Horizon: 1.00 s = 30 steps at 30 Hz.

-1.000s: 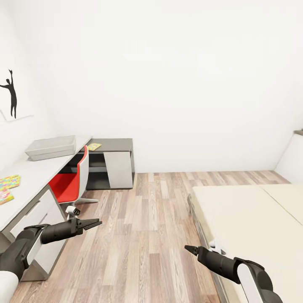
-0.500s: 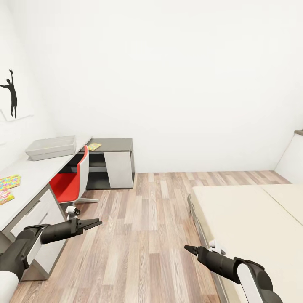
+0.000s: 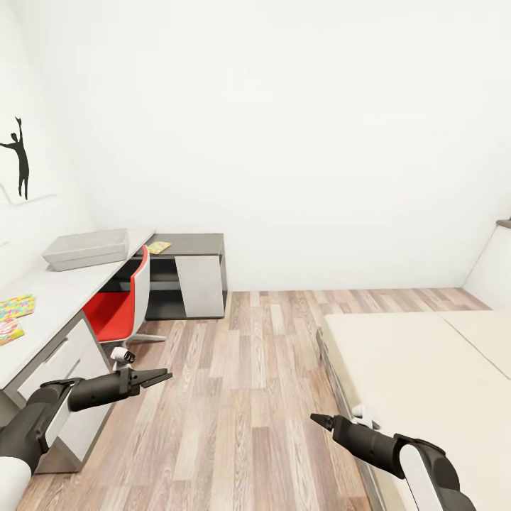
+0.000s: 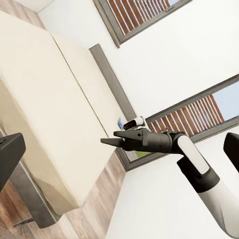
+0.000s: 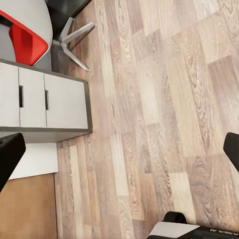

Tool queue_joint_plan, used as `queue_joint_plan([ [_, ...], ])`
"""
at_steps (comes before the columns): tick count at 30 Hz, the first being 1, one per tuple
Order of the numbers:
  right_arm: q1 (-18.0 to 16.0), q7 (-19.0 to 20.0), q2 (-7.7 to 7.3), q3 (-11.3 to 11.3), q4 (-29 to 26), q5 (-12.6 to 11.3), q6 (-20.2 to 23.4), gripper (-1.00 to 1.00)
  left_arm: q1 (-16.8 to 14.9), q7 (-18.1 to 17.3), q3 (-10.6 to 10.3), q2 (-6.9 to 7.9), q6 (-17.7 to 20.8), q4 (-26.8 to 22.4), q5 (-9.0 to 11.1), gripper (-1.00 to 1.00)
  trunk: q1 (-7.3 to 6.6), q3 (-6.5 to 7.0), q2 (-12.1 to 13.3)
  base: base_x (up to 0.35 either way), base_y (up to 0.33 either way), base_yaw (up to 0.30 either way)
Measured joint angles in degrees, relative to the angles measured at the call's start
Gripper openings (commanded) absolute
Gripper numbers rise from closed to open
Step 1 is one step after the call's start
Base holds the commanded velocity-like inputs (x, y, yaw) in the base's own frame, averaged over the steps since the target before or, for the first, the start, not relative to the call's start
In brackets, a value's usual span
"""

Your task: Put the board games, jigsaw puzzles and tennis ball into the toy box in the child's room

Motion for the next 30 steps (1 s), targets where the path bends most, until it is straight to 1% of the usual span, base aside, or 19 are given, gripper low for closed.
queue_joint_plan([
  [13,0.0,0.0,0.01,0.0,-0.04,0.01,0.0,1.0,0.0,0.0,0.08,0.0,0.0,-0.03,0.01,1.0,0.01,0.0,0.0,-0.13,0.0,0.0],
  [30,0.0,0.0,0.01,0.0,-0.04,0.05,0.0,1.0,0.0,0.0,0.09,0.0,0.0,-0.03,0.0,1.0,0.0,0.0,0.0,-0.011,0.0,0.0],
])
